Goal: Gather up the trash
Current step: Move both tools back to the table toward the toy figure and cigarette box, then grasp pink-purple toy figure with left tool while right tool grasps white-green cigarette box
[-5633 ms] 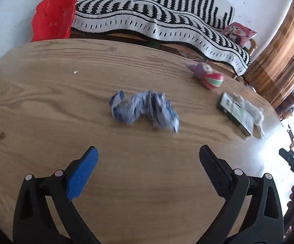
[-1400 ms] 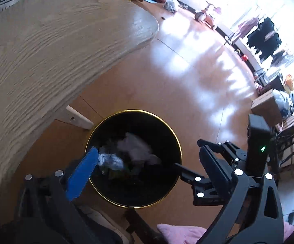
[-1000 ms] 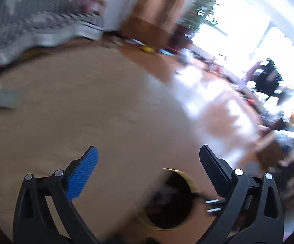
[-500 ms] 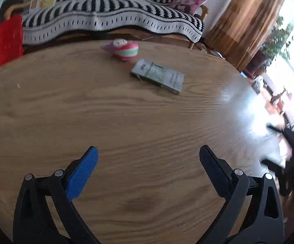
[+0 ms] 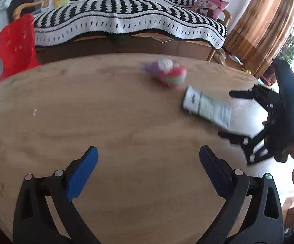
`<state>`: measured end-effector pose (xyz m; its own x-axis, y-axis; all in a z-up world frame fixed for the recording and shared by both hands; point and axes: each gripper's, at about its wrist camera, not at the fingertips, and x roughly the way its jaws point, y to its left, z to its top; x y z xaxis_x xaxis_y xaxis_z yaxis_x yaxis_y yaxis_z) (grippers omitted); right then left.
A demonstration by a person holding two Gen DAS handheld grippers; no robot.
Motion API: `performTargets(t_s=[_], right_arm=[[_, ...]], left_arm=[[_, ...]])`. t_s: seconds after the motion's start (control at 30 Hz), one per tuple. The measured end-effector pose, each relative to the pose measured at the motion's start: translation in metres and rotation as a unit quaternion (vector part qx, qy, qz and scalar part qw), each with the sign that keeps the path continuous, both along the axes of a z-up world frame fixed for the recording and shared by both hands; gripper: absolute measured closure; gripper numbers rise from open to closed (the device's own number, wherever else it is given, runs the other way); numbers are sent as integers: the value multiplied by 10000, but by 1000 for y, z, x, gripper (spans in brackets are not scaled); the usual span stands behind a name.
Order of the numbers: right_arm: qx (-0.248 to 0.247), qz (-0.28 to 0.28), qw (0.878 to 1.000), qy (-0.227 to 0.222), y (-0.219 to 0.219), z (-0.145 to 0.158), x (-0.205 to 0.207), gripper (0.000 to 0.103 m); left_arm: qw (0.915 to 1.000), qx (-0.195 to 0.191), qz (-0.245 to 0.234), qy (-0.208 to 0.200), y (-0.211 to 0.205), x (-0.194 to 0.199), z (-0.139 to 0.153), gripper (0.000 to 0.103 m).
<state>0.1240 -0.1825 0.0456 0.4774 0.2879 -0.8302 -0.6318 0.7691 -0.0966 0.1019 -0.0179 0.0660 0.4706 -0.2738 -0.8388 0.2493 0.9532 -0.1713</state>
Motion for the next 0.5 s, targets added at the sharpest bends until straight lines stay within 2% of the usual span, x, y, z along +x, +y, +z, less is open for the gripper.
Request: performTargets(t_s=[0.13, 0.23, 0.4, 0.5], right_arm=[[20, 74, 10000, 0, 0, -15, 11, 7], [88, 144, 9999, 7, 1, -20, 15, 7], [337, 120, 9990, 274, -3, -24, 28, 5], [338, 82, 9991, 259, -4, -24, 29, 5]], left_arm=[[9994, 308, -131, -49, -24, 53, 3, 6], [9992, 306, -252, -49, -45, 84, 4, 6], [9974, 539, -459, -138, -83, 122, -3, 6], [9966, 617, -533, -113, -93, 137, -13, 6]])
